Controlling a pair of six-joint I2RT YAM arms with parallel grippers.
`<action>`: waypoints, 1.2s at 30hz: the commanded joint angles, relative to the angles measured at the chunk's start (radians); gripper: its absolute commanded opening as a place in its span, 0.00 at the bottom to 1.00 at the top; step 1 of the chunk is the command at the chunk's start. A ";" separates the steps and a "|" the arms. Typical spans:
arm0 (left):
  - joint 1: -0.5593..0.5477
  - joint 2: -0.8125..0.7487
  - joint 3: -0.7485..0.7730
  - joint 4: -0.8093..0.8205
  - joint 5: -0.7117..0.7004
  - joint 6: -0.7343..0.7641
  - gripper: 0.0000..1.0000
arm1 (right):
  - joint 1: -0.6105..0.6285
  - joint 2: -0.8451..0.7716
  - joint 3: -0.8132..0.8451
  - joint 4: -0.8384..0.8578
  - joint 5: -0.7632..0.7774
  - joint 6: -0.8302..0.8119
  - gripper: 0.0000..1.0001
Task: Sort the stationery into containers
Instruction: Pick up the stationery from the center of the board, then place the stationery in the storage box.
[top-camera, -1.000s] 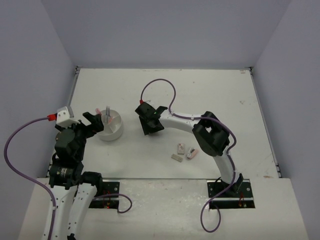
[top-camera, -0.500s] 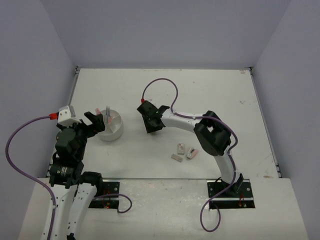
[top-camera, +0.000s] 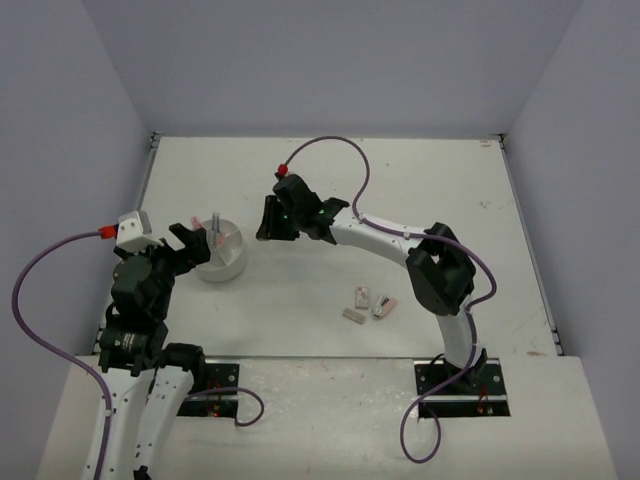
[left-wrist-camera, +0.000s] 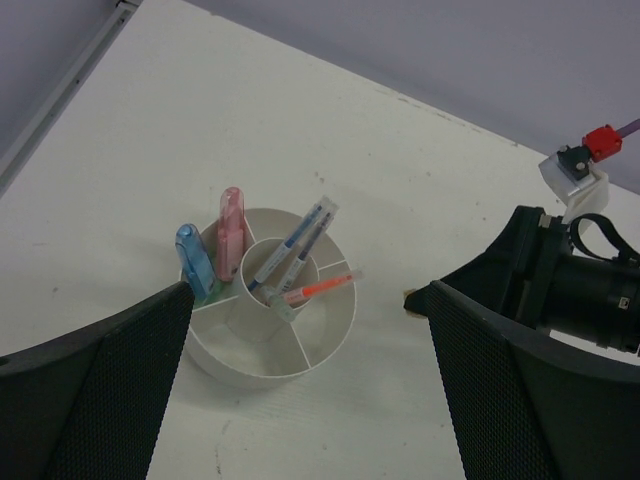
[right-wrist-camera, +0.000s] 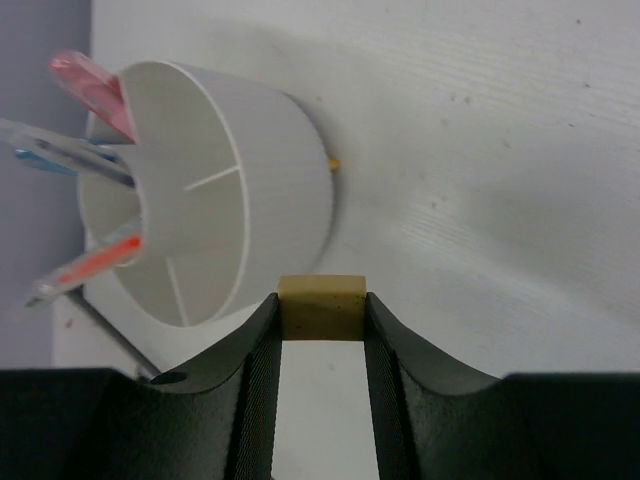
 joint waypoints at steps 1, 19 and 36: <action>-0.006 0.008 -0.006 0.035 0.014 0.027 1.00 | -0.026 0.007 0.114 0.081 -0.065 0.176 0.00; -0.005 -0.010 -0.009 0.041 0.017 0.029 1.00 | -0.032 0.240 0.456 -0.020 -0.159 0.278 0.02; -0.005 -0.011 -0.012 0.047 0.031 0.032 1.00 | -0.023 0.315 0.511 -0.016 -0.225 0.255 0.06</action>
